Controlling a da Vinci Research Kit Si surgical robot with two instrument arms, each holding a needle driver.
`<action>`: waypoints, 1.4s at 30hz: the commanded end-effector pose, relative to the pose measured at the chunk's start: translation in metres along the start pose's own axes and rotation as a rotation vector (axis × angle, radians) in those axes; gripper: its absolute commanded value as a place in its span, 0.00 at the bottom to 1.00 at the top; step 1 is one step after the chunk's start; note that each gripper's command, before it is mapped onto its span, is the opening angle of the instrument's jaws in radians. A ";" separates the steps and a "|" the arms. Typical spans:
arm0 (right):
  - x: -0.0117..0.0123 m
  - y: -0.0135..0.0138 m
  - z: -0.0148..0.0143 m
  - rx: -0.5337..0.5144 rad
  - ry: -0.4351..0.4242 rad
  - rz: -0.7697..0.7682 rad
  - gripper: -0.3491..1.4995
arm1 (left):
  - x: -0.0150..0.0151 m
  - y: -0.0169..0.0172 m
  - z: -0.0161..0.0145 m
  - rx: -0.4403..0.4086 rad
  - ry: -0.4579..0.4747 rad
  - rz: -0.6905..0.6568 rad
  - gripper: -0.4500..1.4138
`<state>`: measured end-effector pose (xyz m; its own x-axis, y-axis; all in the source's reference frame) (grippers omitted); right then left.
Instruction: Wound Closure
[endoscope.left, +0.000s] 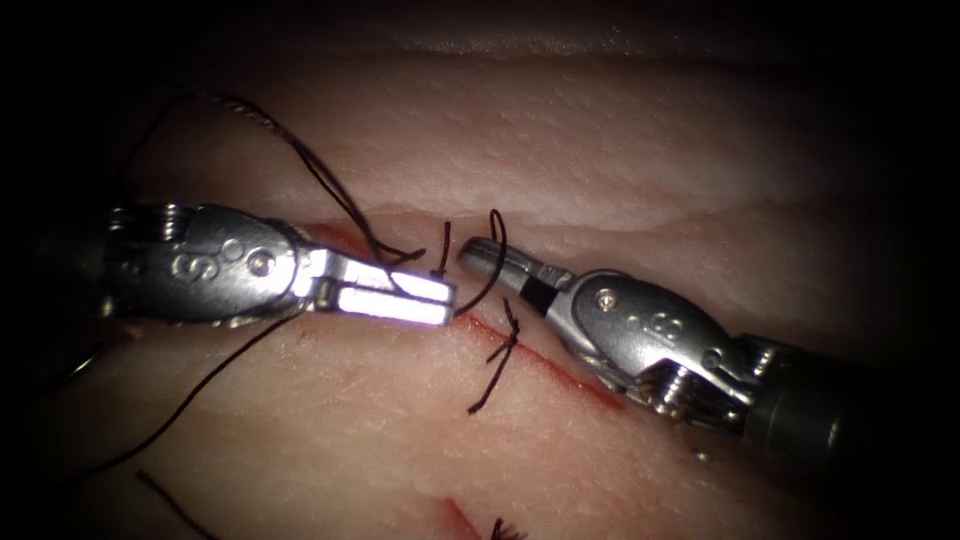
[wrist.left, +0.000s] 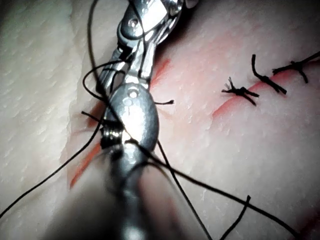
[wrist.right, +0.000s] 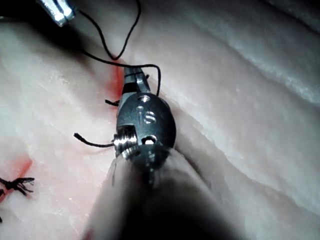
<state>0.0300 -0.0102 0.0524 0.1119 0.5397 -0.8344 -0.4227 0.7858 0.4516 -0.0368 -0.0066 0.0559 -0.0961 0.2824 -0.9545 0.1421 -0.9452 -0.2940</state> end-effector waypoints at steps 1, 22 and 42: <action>-0.0003 0.0010 0.0020 0.024 0.042 0.028 0.00 | -0.0010 -0.0001 0.0008 0.000 -0.004 -0.002 0.00; 0.0012 0.0029 0.0008 0.229 0.333 0.188 0.00 | -0.0090 -0.0022 0.0003 0.055 -0.033 -0.060 0.00; -0.0004 0.0012 0.0014 0.689 0.279 0.182 0.00 | -0.0114 -0.0049 -0.0002 0.067 -0.031 -0.084 0.00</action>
<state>0.0302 -0.0096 0.0534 -0.1631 0.6515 -0.7409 0.2639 0.7524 0.6035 -0.0356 -0.0052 0.0677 -0.1363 0.3582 -0.9236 0.0655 -0.9270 -0.3692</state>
